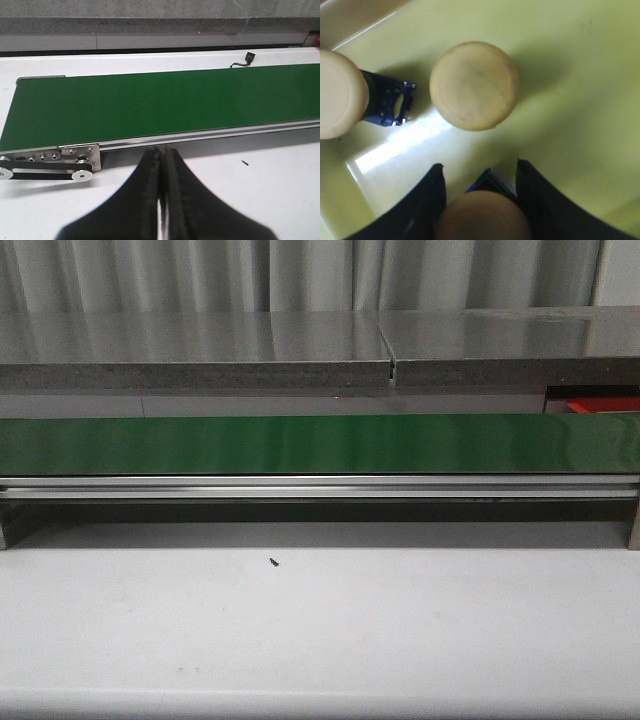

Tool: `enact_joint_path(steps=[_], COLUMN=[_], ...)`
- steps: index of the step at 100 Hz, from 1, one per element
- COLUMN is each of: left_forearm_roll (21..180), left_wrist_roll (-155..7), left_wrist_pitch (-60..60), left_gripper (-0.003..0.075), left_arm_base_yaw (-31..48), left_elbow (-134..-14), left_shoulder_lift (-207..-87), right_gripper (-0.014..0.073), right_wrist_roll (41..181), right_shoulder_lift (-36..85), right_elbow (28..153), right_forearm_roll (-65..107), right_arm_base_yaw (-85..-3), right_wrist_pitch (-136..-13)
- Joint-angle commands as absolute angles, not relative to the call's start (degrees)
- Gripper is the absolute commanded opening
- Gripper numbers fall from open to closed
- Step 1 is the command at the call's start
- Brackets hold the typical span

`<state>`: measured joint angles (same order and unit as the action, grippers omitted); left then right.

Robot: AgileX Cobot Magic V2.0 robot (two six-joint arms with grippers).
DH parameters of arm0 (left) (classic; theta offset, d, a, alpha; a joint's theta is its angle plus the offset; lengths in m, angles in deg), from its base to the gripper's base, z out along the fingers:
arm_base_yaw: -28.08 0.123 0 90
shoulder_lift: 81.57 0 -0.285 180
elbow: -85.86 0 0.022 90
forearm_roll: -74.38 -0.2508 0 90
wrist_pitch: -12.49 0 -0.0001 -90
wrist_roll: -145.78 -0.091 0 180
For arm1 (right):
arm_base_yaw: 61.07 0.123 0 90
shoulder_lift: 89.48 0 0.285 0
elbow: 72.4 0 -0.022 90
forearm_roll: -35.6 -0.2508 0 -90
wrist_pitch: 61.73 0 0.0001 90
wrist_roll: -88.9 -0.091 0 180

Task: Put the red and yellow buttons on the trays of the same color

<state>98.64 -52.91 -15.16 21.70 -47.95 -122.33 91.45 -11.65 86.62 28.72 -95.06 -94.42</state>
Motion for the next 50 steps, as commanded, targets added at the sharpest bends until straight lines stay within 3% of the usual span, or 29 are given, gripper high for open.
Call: enact_joint_path(steps=[1, 17, 39, 50], left_forearm_roll=[99.85, 99.85, 99.85, 99.85], left_wrist_roll=[-52.34, -52.34, -52.34, -52.34], left_wrist_pitch=[-11.09, -11.09, -11.09, -11.09], left_gripper=[-0.0019, -0.0019, -0.0019, -0.0019], left_arm_base_yaw=[21.3, 21.3, 21.3, 21.3], left_elbow=[-49.53, -49.53, -49.53, -49.53], left_shoulder_lift=[-122.67, -122.67, -122.67, -122.67], right_gripper=[0.0078, 0.0148, 0.051, 0.0586], right_wrist_roll=[91.53, 91.53, 91.53, 91.53], right_shoulder_lift=[-10.53, -11.09, -10.54, -8.94], right_elbow=[87.77, 87.77, 87.83, 88.05], right_forearm_roll=[28.51, 28.51, 28.51, 28.51], right_arm_base_yaw=[-95.1, -95.1, -95.16, -95.16], right_wrist_pitch=[-92.38, -93.52, -94.5, -94.58])
